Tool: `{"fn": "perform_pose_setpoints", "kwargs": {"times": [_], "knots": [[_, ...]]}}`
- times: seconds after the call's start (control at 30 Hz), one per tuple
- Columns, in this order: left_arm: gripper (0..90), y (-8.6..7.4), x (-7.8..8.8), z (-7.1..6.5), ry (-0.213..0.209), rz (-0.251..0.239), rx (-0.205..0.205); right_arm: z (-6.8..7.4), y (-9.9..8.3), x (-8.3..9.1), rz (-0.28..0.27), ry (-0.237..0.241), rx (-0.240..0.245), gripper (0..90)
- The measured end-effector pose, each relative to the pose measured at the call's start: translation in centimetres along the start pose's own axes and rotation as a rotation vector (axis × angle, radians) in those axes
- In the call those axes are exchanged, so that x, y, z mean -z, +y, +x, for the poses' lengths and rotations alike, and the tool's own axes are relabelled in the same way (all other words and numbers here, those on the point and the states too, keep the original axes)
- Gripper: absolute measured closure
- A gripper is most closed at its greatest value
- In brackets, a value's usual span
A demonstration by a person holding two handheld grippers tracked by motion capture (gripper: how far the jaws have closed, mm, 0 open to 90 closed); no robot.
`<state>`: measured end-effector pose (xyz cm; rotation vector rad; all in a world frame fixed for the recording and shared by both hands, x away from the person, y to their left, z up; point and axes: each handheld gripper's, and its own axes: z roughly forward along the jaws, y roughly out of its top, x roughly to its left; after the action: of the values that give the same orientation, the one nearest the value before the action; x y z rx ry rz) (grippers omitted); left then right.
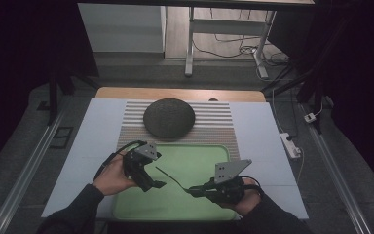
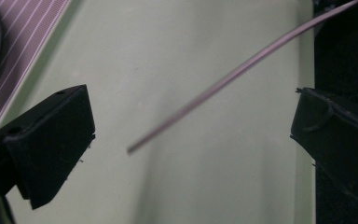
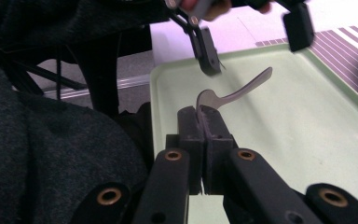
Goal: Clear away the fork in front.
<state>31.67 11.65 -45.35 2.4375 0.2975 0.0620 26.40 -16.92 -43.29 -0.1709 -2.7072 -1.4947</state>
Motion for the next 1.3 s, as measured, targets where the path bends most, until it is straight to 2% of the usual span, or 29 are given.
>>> {"fn": "perform_pose_setpoints", "kwargs": {"times": [0.13,0.3,0.47,0.63,0.9,1.0,1.1,1.3], "knots": [[2.6,0.8,-0.7,-0.2,-0.017,0.006,-0.044,0.0,0.2,0.0,-0.001,0.023,0.003,88.8],[10.4,1.5,-1.3,-0.5,-0.032,0.030,-0.107,0.0,0.3,-0.1,-0.001,0.044,0.004,88.7],[24.4,1.7,-1.6,-0.8,-0.050,0.041,-0.150,0.0,0.4,-0.2,0.009,0.066,0.009,88.7],[42.2,1.7,-1.6,-1.3,-0.082,0.055,-0.205,-0.2,0.4,-0.3,0.020,0.083,0.008,88.7],[65.2,1.8,-1.5,-1.9,-0.112,0.073,-0.284,-0.6,0.4,-0.3,0.026,0.107,-0.018,88.7],[69.4,1.7,-1.6,-2.1,-0.117,0.074,-0.316,-0.8,0.3,-0.4,0.027,0.120,-0.027,88.7],[72.8,1.7,-1.7,-2.4,-0.120,0.074,-0.331,-0.9,0.3,-0.4,0.035,0.134,-0.033,88.8],[78.3,1.7,-1.6,-2.8,-0.119,0.090,-0.404,-1.2,0.3,-0.5,0.039,0.161,-0.038,88.7]]}}
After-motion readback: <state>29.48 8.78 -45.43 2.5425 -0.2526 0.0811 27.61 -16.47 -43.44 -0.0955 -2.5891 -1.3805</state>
